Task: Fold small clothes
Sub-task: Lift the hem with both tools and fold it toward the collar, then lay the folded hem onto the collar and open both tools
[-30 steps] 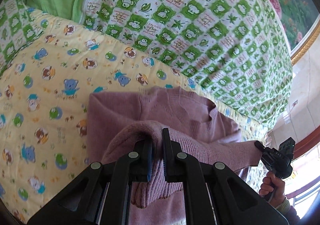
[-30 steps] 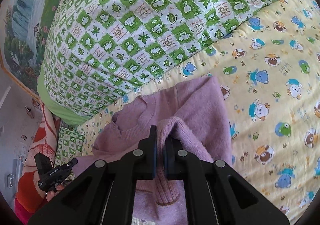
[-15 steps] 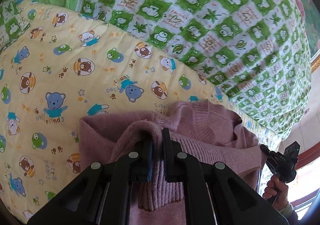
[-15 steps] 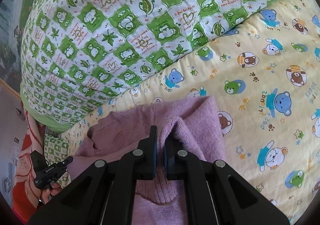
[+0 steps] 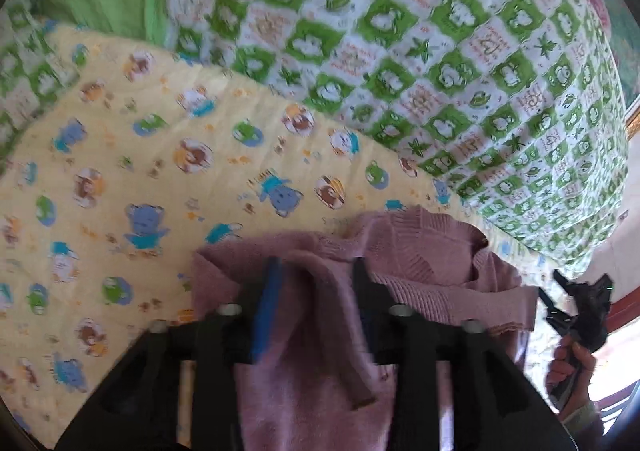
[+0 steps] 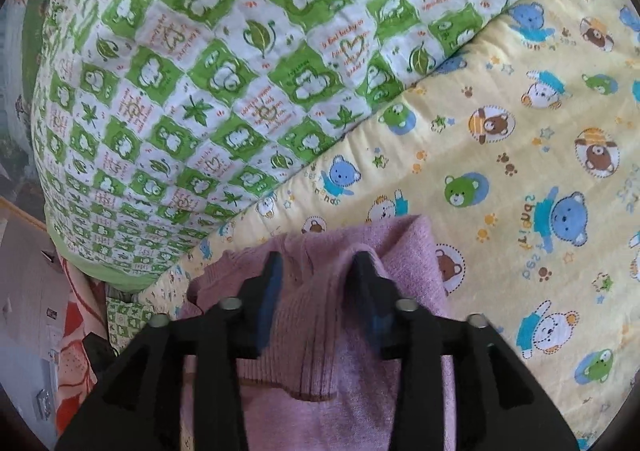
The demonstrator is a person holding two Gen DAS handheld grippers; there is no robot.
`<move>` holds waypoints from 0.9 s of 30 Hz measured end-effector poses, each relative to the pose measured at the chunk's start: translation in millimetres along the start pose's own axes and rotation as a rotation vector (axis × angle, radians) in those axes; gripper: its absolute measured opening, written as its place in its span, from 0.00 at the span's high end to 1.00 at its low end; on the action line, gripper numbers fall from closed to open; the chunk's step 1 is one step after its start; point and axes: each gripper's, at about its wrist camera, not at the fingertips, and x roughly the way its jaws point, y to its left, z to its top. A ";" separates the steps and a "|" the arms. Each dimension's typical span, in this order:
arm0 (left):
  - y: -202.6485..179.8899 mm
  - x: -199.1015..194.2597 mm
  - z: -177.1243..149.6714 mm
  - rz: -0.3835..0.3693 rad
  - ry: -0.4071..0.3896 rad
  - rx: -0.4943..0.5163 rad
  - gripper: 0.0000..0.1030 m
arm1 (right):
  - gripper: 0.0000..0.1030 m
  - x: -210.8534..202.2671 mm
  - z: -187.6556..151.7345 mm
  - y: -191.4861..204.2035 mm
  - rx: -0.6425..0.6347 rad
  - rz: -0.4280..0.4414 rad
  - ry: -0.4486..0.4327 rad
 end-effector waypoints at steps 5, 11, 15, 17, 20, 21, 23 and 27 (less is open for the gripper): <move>-11.9 -39.7 -13.6 -0.069 -0.044 0.045 0.48 | 0.38 -35.1 -1.6 15.0 -0.044 0.017 -0.077; -76.4 -27.8 -84.2 -0.274 0.166 0.256 0.48 | 0.50 -33.7 -57.5 66.0 -0.288 0.113 0.060; -104.0 15.2 -117.2 -0.225 0.268 0.351 0.50 | 0.60 3.7 -116.4 93.7 -0.459 0.144 0.262; -102.5 36.4 -113.8 -0.214 0.295 0.334 0.50 | 0.61 23.7 -133.7 99.9 -0.521 0.111 0.330; -95.4 57.5 -93.5 -0.157 0.281 0.314 0.50 | 0.61 51.5 -141.2 102.6 -0.590 0.061 0.380; -89.2 63.1 -80.0 -0.145 0.265 0.294 0.50 | 0.61 60.6 -137.4 102.7 -0.618 0.022 0.374; -77.5 70.1 -57.4 -0.113 0.240 0.267 0.52 | 0.64 71.3 -124.7 96.8 -0.629 -0.040 0.347; -56.6 73.1 -14.6 -0.037 0.172 0.223 0.54 | 0.66 84.1 -81.8 84.8 -0.583 -0.131 0.233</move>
